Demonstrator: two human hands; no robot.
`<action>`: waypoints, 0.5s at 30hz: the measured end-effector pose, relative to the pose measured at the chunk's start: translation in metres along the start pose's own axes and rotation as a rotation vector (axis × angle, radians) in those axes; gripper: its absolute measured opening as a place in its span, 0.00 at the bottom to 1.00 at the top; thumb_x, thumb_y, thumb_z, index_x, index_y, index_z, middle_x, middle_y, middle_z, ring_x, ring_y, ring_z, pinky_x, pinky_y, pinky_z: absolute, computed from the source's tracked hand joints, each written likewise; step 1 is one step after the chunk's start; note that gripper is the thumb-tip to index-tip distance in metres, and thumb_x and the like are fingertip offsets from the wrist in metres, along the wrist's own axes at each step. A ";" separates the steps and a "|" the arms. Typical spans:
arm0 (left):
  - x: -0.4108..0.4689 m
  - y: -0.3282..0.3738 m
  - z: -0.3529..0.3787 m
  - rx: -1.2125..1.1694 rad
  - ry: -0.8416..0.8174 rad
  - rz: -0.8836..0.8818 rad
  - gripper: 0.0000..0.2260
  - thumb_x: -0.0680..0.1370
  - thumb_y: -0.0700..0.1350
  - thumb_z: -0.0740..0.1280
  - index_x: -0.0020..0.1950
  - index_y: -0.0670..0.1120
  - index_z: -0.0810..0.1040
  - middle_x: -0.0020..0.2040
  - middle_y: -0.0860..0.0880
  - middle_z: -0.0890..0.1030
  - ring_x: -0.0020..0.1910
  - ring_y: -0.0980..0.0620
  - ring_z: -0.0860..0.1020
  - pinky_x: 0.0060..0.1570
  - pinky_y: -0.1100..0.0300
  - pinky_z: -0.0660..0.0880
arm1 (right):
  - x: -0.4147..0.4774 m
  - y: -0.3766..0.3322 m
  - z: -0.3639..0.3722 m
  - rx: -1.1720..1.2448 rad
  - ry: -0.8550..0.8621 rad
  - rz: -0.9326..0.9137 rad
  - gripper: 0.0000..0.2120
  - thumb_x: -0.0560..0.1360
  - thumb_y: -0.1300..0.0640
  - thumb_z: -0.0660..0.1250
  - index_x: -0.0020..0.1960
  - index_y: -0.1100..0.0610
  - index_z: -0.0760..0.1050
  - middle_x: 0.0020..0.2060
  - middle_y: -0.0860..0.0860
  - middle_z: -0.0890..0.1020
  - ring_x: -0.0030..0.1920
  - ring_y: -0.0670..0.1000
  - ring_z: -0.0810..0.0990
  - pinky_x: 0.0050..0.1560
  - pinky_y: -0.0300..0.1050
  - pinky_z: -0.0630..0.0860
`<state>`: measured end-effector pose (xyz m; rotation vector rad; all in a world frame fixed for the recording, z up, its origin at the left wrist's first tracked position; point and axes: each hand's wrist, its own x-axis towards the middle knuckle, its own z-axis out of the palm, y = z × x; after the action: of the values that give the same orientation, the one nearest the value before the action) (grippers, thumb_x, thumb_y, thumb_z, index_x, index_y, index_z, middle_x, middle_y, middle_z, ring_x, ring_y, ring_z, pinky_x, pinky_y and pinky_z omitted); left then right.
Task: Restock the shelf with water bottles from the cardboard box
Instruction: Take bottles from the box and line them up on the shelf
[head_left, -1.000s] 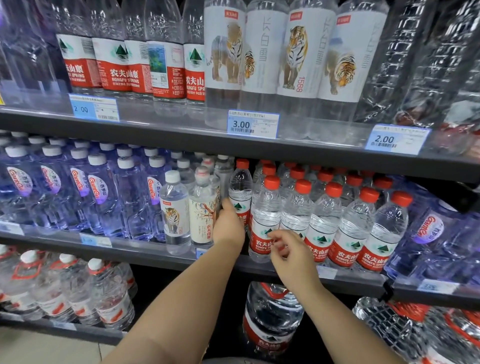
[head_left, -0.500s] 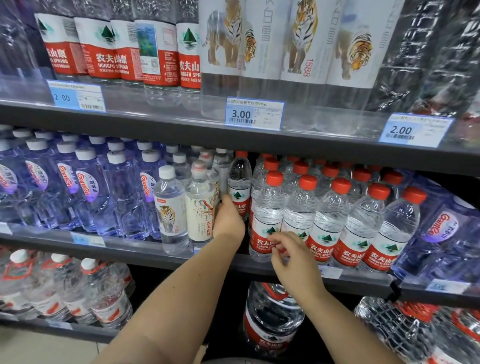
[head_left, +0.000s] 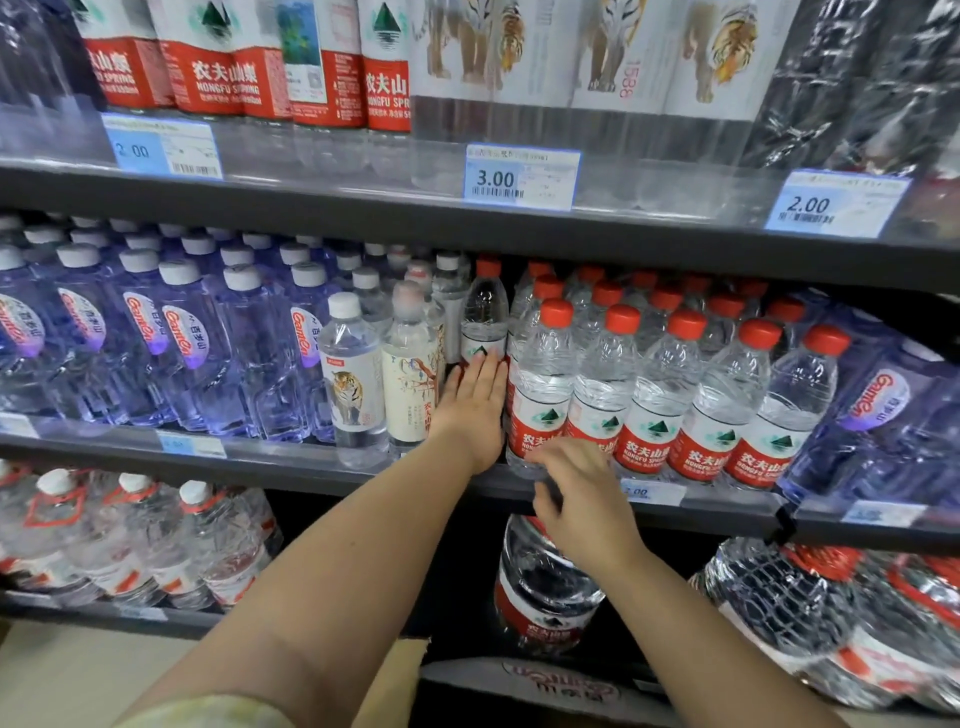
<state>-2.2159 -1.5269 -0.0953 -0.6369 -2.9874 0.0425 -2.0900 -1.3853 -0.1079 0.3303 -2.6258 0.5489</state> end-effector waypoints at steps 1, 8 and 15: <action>0.002 0.000 0.001 0.007 -0.013 -0.008 0.35 0.81 0.48 0.53 0.77 0.42 0.32 0.77 0.45 0.30 0.77 0.46 0.33 0.76 0.47 0.39 | 0.001 0.000 0.001 -0.027 0.011 -0.016 0.15 0.70 0.64 0.69 0.57 0.56 0.78 0.54 0.48 0.77 0.58 0.49 0.70 0.57 0.39 0.65; 0.016 -0.001 0.009 0.009 -0.050 -0.036 0.40 0.80 0.51 0.56 0.76 0.41 0.28 0.74 0.44 0.25 0.76 0.46 0.30 0.76 0.48 0.37 | 0.012 0.008 -0.005 -0.174 0.041 -0.099 0.15 0.70 0.64 0.68 0.56 0.57 0.78 0.53 0.49 0.79 0.55 0.52 0.74 0.55 0.46 0.75; 0.025 -0.001 0.011 0.073 -0.054 -0.054 0.42 0.76 0.42 0.60 0.76 0.42 0.28 0.74 0.45 0.25 0.76 0.47 0.30 0.77 0.47 0.43 | 0.018 0.015 0.000 -0.192 0.051 -0.129 0.15 0.69 0.65 0.69 0.55 0.58 0.78 0.51 0.50 0.79 0.53 0.54 0.76 0.51 0.48 0.77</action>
<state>-2.2403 -1.5177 -0.1047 -0.5563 -3.0364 0.1674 -2.1101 -1.3746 -0.1048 0.4147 -2.5609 0.2563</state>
